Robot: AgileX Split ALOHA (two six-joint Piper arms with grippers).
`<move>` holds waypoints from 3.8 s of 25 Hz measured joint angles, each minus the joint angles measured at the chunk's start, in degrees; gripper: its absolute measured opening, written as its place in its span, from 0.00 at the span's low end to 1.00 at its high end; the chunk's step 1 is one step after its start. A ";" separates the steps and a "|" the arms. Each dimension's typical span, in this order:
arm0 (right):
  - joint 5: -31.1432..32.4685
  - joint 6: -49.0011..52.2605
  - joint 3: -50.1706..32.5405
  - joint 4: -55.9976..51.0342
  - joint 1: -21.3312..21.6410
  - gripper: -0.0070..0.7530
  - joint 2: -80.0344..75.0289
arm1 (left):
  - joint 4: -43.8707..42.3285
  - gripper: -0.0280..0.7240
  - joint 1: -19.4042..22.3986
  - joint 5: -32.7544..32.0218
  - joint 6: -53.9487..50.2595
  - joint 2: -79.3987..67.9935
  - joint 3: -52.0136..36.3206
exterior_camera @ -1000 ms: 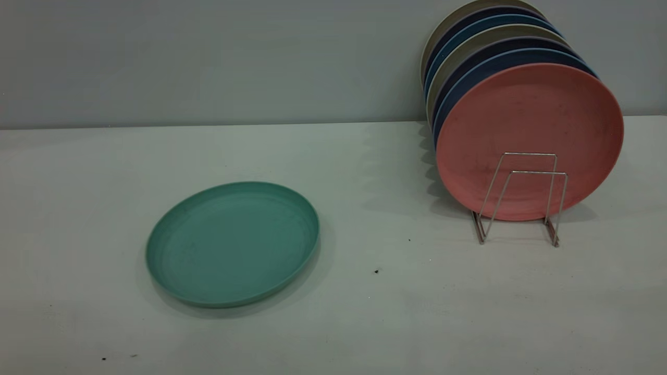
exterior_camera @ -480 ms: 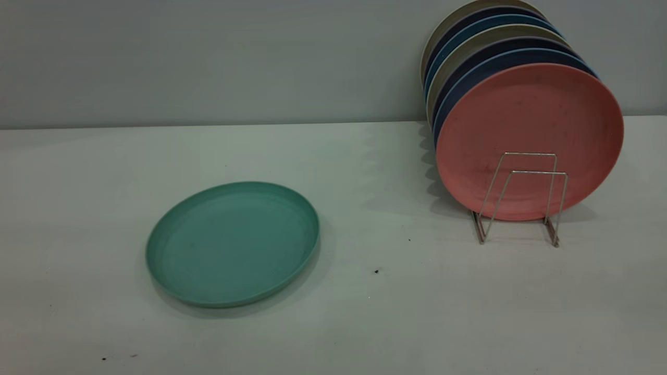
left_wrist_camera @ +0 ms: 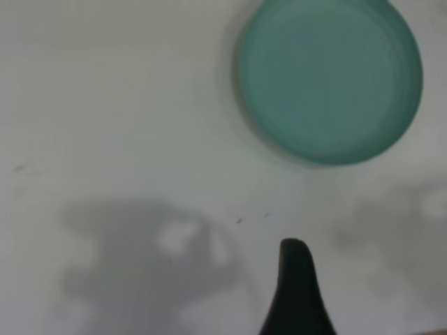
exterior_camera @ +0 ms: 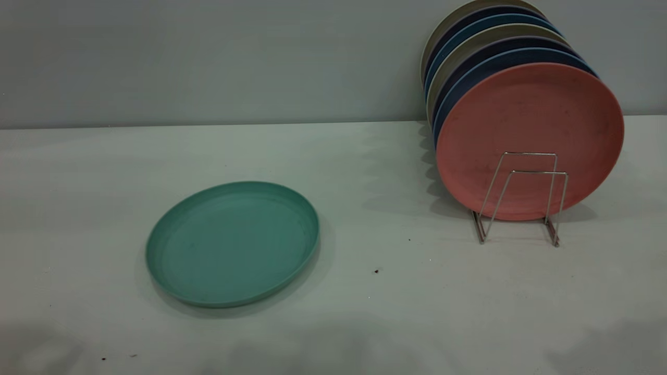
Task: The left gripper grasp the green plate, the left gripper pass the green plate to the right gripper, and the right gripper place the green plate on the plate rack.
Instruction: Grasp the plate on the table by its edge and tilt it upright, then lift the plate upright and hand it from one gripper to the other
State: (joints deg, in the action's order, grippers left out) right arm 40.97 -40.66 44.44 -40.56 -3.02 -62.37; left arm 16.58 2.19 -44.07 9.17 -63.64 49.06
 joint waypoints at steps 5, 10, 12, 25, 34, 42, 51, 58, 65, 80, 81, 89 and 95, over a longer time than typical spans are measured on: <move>-3.42 -9.29 4.31 -11.22 -7.99 0.68 -13.27 | 5.79 0.79 0.00 5.02 4.88 -12.98 0.32; -5.08 -9.87 9.65 -12.71 -16.62 0.68 -25.19 | 7.19 0.76 0.00 7.40 6.92 -23.37 1.16; -5.25 -9.87 11.76 -13.13 -19.05 0.68 -29.19 | 7.19 0.74 0.00 7.59 7.23 -27.75 3.01; -5.72 -14.87 15.16 -20.04 -22.65 0.68 -41.76 | 7.24 0.74 0.00 4.71 10.54 -58.87 28.11; -6.11 -14.98 15.16 -20.10 -22.65 0.68 -41.76 | 10.21 0.74 -0.11 4.31 10.85 -70.87 35.37; -7.15 -15.77 15.16 -20.22 -22.65 0.68 -41.76 | 16.22 0.72 -0.27 5.02 14.83 -73.88 35.60; -7.56 -15.90 15.16 -21.27 -22.65 0.68 -41.76 | 16.79 0.23 -0.27 5.14 15.00 -74.82 35.86; -7.55 -14.81 15.34 -25.90 -22.59 0.68 -42.07 | 17.03 0.08 -0.21 4.00 15.83 -74.52 35.86; 0.77 -11.28 21.82 -26.22 -17.50 0.68 -49.58 | 19.62 0.07 -0.05 -1.87 28.35 -68.88 35.86; 13.42 -8.79 36.41 -26.00 -9.75 0.67 -63.24 | 27.54 0.06 -0.16 -11.40 38.37 -65.32 35.81; 14.15 -8.73 36.48 -26.08 -9.75 0.67 -63.71 | 27.78 0.06 -0.16 -11.40 38.43 -65.32 35.81; 15.90 -8.73 36.48 -28.88 -9.75 0.67 -66.04 | 27.83 0.06 -3.35 -8.86 38.77 -65.32 35.81; 16.54 -8.73 36.48 -29.27 -10.65 0.67 -66.09 | 28.23 0.06 -4.89 -8.68 38.83 -65.32 35.81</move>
State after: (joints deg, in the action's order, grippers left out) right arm 57.51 -49.40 80.91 -69.83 -13.67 -128.45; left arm 44.81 -2.70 -52.75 47.99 -128.96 84.87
